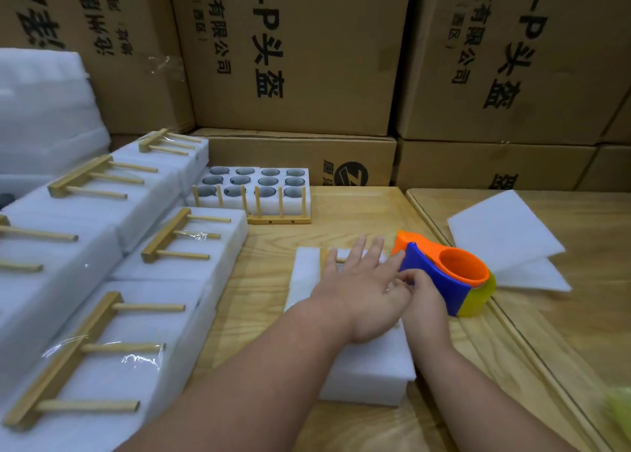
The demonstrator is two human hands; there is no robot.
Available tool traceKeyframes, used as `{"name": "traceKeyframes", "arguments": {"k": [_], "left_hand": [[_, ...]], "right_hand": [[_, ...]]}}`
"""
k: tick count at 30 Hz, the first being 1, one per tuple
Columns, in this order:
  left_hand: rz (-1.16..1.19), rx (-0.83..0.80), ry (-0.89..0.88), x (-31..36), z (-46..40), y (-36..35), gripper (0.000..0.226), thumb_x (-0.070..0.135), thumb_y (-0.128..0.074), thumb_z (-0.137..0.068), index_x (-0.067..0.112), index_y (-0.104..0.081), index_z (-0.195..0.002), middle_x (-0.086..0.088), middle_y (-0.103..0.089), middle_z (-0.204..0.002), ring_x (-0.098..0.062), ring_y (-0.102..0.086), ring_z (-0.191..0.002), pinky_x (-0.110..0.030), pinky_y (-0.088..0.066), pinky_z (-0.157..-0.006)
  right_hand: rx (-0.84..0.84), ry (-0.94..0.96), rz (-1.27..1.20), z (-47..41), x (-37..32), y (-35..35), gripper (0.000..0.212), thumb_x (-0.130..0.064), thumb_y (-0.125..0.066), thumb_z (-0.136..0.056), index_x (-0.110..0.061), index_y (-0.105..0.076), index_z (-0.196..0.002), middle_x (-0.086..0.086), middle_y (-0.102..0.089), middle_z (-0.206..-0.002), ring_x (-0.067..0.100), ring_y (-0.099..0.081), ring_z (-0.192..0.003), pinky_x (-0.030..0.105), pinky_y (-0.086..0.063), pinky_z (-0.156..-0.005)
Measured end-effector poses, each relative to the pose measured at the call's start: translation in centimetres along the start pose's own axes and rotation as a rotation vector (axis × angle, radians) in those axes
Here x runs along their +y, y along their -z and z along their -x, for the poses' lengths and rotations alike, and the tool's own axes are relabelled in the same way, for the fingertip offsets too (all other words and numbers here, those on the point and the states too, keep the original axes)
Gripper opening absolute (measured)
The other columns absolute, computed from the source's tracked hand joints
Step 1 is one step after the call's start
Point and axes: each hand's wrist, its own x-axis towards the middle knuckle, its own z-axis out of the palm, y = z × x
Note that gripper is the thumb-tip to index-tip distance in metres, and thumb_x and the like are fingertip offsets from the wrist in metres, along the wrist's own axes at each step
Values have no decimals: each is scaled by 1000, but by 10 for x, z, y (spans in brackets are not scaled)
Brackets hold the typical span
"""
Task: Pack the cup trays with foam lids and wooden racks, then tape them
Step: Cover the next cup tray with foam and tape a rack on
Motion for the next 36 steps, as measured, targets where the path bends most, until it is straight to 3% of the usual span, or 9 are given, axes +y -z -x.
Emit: {"name": "traceKeyframes", "arguments": {"k": [4, 8, 11, 14, 16, 23, 28, 32, 36], "left_hand": [[342, 186, 29, -10, 25, 17, 78, 56, -30, -85, 46, -11, -159, 19, 4, -169, -2, 19, -152, -44, 10, -125], [548, 375, 310, -22, 79, 15, 73, 50, -51, -93, 41, -20, -158, 31, -27, -148, -2, -9, -152, -22, -13, -114], [750, 237, 584, -36, 108, 9, 70, 41, -53, -100, 23, -22, -161, 11, -33, -159, -19, -26, -151, -31, -26, -117], [1035, 185, 558, -53, 133, -16, 60, 30, -41, -110, -1, -21, -158, -14, -21, -167, -28, -23, -153, -29, -26, -114], [925, 182, 553, -54, 129, -19, 57, 24, -47, -109, -7, -28, -153, -20, -26, -164, -31, -28, -150, -30, -30, -111], [1149, 219, 669, -51, 124, -14, 51, 26, -61, -102, 2, -48, -144, -17, -46, -152, -33, -43, -140, -33, -35, -113], [1426, 149, 745, -48, 117, -2, 42, 51, -66, -87, 19, -73, -115, -5, -80, -101, -21, -77, -90, -36, -55, -86], [1763, 474, 656, -45, 110, -11, 63, 63, -72, -54, 18, -83, -97, -8, -80, -100, -19, -77, -88, -37, -51, -77], [2253, 709, 521, -32, 107, -17, 76, 54, -69, -66, 3, -65, -122, -19, -72, -121, -35, -64, -121, -42, -47, -88]], "right_hand": [[59, 37, -51, 1, 2, 1, 14, -14, -54, -100, -22, -60, -91, 1, -69, -85, 20, -64, -82, 36, -46, -68], [86, 0, -214, 4, 2, 3, 20, -18, -50, -100, -21, -64, -86, 0, -66, -75, 18, -59, -73, 33, -43, -66], [-18, 22, -129, 2, 2, 1, 17, -20, -55, -100, -19, -64, -85, -2, -68, -72, 13, -60, -69, 32, -42, -61], [-57, 44, -93, 1, 2, 0, 17, -19, -54, -99, -20, -64, -85, -2, -68, -73, 10, -60, -68, 31, -41, -59], [-83, 57, -90, 2, 3, 1, 18, -19, -53, -100, -21, -64, -86, -5, -68, -75, 10, -60, -68, 33, -42, -60], [-124, 28, -112, 6, 1, 2, 23, -13, -51, -96, -30, -63, -86, -10, -71, -81, 11, -64, -77, 36, -46, -65], [-115, 27, -129, 8, 0, 4, 20, -11, -52, -97, -24, -65, -88, -13, -70, -81, 4, -62, -71, 34, -44, -63], [-117, 49, -95, 7, 4, 4, 19, -13, -52, -99, -24, -64, -88, -13, -69, -80, 4, -62, -72, 35, -44, -63], [-119, 89, 8, 6, 6, 1, 21, -12, -52, -98, -28, -60, -89, -9, -68, -83, 9, -62, -81, 33, -43, -66]]}}
